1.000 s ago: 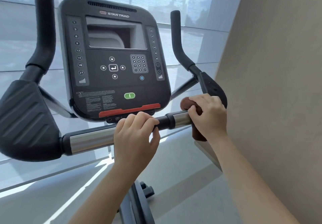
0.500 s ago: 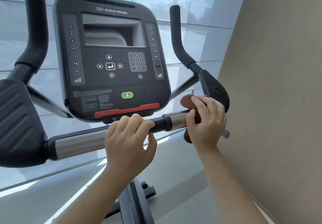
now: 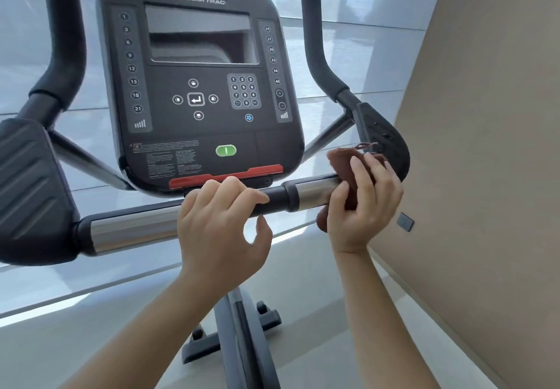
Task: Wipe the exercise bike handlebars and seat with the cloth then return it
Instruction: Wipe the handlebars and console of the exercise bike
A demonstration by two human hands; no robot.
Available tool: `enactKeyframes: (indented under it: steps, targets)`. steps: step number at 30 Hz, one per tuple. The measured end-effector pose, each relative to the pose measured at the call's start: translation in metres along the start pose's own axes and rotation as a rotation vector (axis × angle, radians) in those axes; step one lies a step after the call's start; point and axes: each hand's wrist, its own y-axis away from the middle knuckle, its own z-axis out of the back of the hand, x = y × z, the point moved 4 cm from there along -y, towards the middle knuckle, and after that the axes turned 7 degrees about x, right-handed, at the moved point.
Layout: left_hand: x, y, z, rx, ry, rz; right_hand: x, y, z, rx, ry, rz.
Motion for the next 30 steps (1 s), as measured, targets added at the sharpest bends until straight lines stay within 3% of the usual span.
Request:
enactKeyframes:
  steps: [2,5,9,13,17,22,25,30]
  targets:
    - [0.000,0.000,0.000,-0.006,0.000,0.004,0.031,0.012,-0.008,-0.007,-0.056,-0.007]
    - [-0.001,0.000,0.002,-0.005,0.012,0.003,0.068,0.024,-0.012,0.054,-0.117,0.148]
    - [0.000,0.003,0.005,0.064,0.053,0.003,0.041,0.003,0.001,0.164,-0.065,0.325]
    - [0.002,0.005,0.012,0.159,0.117,-0.007,0.004,-0.024,0.015,0.315,0.026,0.117]
    - [0.009,0.013,0.027,0.163,0.134,-0.079,0.029,-0.029,0.016,0.420,0.030,-0.003]
    - [0.036,0.023,0.044,0.064,-0.070,-0.085,0.110,-0.005,0.003,0.536,-0.039,0.128]
    - [0.054,0.030,0.052,0.082,-0.089,-0.056,0.108,-0.010,0.007,0.596,-0.023,0.202]
    - [0.069,0.038,0.060,0.055,0.001,-0.041,0.102,-0.011,0.004,0.611,0.078,-0.095]
